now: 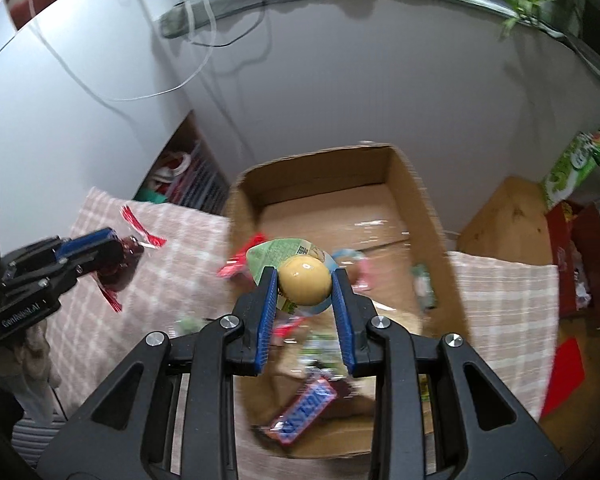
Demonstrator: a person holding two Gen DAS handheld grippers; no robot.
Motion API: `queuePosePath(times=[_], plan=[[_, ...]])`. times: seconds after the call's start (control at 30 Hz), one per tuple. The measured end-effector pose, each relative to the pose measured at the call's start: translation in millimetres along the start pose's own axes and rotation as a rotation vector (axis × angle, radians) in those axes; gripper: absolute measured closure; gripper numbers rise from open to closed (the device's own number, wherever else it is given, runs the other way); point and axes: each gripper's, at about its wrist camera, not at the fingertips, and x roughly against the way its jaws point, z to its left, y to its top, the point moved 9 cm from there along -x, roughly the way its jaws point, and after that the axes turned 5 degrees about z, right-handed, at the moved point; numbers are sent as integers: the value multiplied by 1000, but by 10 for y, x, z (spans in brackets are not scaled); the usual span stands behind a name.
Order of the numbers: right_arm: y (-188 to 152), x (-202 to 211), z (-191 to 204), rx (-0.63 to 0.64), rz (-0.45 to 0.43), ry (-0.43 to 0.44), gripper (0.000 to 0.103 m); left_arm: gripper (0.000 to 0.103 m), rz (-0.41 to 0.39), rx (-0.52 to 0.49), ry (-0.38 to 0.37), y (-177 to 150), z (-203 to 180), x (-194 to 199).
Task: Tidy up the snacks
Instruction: 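Carry the red chocolate packet and yellow ball candy over the cardboard box, then open both grippers to drop the packet and candy into the box, then move the left gripper to the small green candy while the right moves to the black candy packet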
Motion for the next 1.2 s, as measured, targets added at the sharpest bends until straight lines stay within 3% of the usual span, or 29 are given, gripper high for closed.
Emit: queuePosePath(times=[0.4,0.8,0.83,0.93,1.0,1.2], plan=[[-101,-118,-570,-74,18,-26,74,82,20,-107,-18,364,-591,-431],[-197,-205,-578,-73,36,-18,73,81,59,-166,-18,344,-875,-673],[-205,-216,-559,-70,40,-16,71,80,63,-166,-16,338,-872,-680],[-219,-209,-520,-58,33,-32,53,79,71,-165,-14,324,-870,-687],[-222,-199,-496,-53,32,-34,53,72,72,-160,-15,326,-862,-678],[-235,-150,-440,-48,27,-33,53,72,62,-154,-13,335,-851,-638]])
